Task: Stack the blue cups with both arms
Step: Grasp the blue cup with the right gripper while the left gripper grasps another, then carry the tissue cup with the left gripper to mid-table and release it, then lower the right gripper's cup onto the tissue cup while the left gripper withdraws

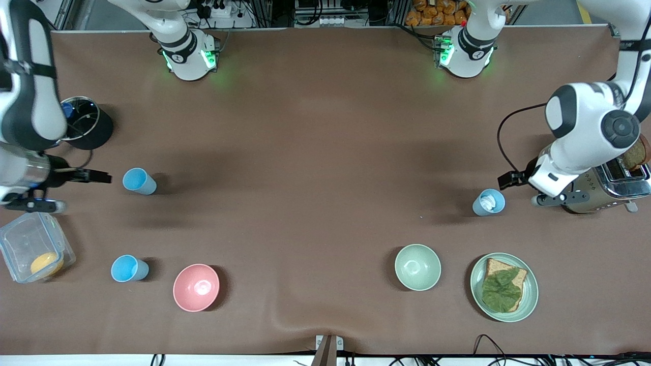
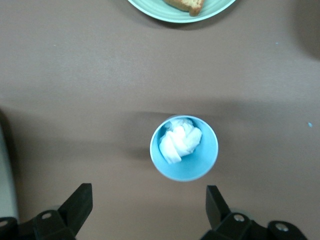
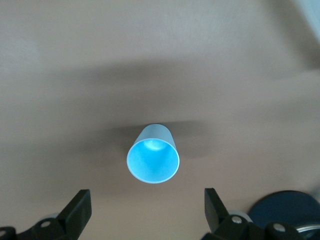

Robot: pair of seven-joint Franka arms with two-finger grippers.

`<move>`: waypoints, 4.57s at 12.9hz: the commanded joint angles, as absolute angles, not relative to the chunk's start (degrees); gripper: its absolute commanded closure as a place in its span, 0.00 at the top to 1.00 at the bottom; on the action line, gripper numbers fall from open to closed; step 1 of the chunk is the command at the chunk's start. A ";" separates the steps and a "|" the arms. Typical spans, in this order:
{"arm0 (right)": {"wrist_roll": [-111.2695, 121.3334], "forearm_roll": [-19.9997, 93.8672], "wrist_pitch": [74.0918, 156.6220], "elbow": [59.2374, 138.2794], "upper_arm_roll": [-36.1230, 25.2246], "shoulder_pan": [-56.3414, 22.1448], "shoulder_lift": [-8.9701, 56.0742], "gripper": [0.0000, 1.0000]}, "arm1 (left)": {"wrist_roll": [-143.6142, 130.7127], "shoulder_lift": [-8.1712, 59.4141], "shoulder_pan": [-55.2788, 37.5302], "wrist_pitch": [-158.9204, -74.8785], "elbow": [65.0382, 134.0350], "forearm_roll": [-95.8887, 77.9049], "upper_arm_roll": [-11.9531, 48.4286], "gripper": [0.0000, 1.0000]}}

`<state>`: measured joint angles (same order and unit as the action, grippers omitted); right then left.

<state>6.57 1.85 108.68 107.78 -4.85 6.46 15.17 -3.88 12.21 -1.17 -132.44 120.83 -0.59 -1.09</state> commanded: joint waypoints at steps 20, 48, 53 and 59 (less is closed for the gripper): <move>6.68 1.58 115.24 110.75 -4.04 8.35 24.09 0.00 | -40.64 22.85 -11.13 -140.19 113.83 -0.35 14.24 0.00; -22.63 16.00 96.76 86.23 -3.60 -31.43 26.18 0.00 | -70.53 9.07 -19.80 -116.83 98.79 8.00 13.36 1.00; -29.79 17.74 106.15 85.87 -3.52 -39.19 30.93 0.00 | -47.33 3.61 -9.68 -109.96 98.70 7.12 13.27 1.00; -29.88 19.42 108.01 86.31 -3.52 -41.30 34.10 0.00 | -37.09 1.32 -4.66 -105.91 97.30 5.36 13.27 1.00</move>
